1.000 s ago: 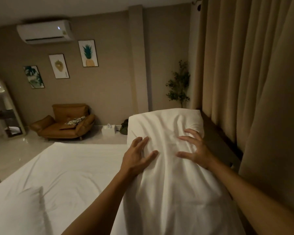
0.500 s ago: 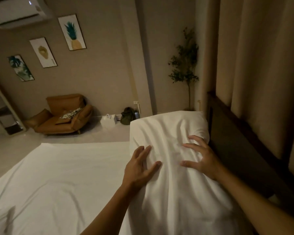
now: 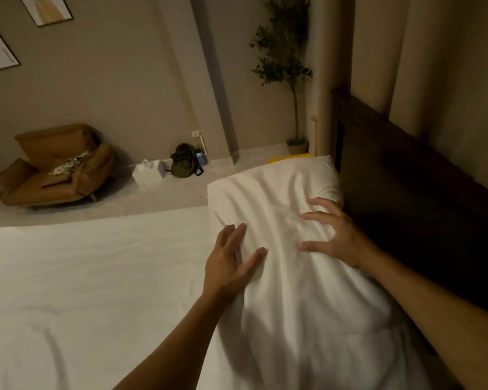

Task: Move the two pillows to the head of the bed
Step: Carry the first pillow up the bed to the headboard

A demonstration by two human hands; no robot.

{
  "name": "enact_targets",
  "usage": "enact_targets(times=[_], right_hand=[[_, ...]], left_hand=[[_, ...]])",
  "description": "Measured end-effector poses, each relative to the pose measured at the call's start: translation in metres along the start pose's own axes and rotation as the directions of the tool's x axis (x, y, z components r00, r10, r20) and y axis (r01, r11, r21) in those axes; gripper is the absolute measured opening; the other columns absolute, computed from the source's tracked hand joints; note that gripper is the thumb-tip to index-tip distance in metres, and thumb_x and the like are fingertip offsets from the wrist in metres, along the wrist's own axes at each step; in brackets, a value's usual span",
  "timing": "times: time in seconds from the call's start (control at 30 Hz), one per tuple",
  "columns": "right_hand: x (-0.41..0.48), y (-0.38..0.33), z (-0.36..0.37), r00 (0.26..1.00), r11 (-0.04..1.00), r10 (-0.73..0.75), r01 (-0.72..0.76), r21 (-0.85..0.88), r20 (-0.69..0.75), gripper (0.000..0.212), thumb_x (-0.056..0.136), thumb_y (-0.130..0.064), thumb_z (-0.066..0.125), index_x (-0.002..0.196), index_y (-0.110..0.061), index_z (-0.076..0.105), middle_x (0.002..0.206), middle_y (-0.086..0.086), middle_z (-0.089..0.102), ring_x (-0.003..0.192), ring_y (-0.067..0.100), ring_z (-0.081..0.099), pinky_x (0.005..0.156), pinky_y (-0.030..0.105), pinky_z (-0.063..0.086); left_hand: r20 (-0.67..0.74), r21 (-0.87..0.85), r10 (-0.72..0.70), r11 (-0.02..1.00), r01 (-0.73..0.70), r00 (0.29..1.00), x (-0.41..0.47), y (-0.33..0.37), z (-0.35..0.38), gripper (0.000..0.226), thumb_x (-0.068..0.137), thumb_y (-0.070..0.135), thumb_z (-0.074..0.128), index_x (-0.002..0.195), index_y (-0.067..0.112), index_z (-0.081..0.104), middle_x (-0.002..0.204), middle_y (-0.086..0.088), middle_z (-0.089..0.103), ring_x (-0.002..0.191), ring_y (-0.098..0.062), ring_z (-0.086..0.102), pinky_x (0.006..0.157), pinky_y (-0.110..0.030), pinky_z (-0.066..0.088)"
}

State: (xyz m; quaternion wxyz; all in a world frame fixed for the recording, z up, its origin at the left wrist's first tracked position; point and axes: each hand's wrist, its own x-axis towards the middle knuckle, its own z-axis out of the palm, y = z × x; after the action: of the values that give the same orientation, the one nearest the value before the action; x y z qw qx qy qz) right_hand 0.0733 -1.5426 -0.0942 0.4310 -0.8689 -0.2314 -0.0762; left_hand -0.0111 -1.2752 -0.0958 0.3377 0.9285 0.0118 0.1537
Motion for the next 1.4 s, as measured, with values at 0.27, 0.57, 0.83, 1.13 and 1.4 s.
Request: enact_targets(times=[0.27, 0.57, 0.83, 1.13, 1.4], right_hand=[[0.016, 0.073, 0.034, 0.999, 0.999, 0.045, -0.046, 0.01, 0.027, 0.066, 0.055, -0.053, 0.089, 0.116, -0.037, 0.068, 0.146, -0.016, 0.039, 0.137, 0.005, 0.035, 0.111, 0.024, 0.028], [0.042, 0.115, 0.05, 0.998, 0.999, 0.034, -0.034, -0.002, 0.06, 0.068, 0.056, -0.045, 0.09, 0.118, -0.027, 0.071, 0.147, -0.014, 0.038, 0.135, 0.0, 0.032, 0.101, 0.004, 0.02], [0.046, 0.134, 0.059, 0.994, 0.996, 0.083, -0.084, 0.005, 0.069, 0.067, 0.059, -0.042, 0.091, 0.12, -0.028, 0.069, 0.147, -0.018, 0.036, 0.13, -0.005, 0.029, 0.104, 0.016, 0.024], [0.04, 0.153, 0.07, 0.987, 0.991, 0.137, -0.137, -0.002, 0.087, 0.068, 0.061, -0.041, 0.09, 0.123, -0.025, 0.068, 0.147, -0.014, 0.036, 0.128, -0.007, 0.028, 0.101, 0.01, 0.022], [0.046, 0.156, 0.069, 0.983, 0.984, 0.177, -0.176, -0.021, 0.056, 0.068, 0.061, -0.037, 0.091, 0.123, -0.022, 0.068, 0.146, -0.011, 0.038, 0.131, -0.002, 0.031, 0.102, 0.009, 0.024]], left_hand=[[0.01, 0.03, -0.005, 1.0, 0.004, 1.0, 0.027, -0.042, 0.067, 0.079, 0.08, 0.076, 0.054, 0.147, 0.035, 0.044, 0.155, 0.008, 0.035, 0.139, -0.012, 0.039, 0.108, -0.025, 0.033], [-0.007, 0.027, -0.027, 0.999, 0.027, 1.0, 0.05, -0.069, 0.11, 0.077, 0.081, 0.071, 0.058, 0.147, 0.034, 0.044, 0.155, 0.008, 0.036, 0.138, -0.011, 0.039, 0.105, -0.021, 0.031], [0.015, 0.022, -0.05, 0.999, 0.05, 0.999, 0.062, -0.084, 0.13, 0.076, 0.081, 0.07, 0.06, 0.147, 0.035, 0.044, 0.154, 0.009, 0.035, 0.137, -0.01, 0.04, 0.103, -0.018, 0.029], [0.029, 0.002, -0.103, 0.995, 0.103, 0.994, 0.053, -0.1, 0.14, 0.072, 0.082, 0.068, 0.062, 0.144, 0.034, 0.048, 0.153, 0.01, 0.036, 0.136, -0.01, 0.041, 0.103, -0.02, 0.032], [0.028, 0.012, -0.076, 0.997, 0.076, 0.997, 0.068, -0.107, 0.144, 0.069, 0.082, 0.066, 0.064, 0.141, 0.031, 0.052, 0.151, 0.006, 0.037, 0.135, -0.015, 0.042, 0.107, -0.031, 0.038]])
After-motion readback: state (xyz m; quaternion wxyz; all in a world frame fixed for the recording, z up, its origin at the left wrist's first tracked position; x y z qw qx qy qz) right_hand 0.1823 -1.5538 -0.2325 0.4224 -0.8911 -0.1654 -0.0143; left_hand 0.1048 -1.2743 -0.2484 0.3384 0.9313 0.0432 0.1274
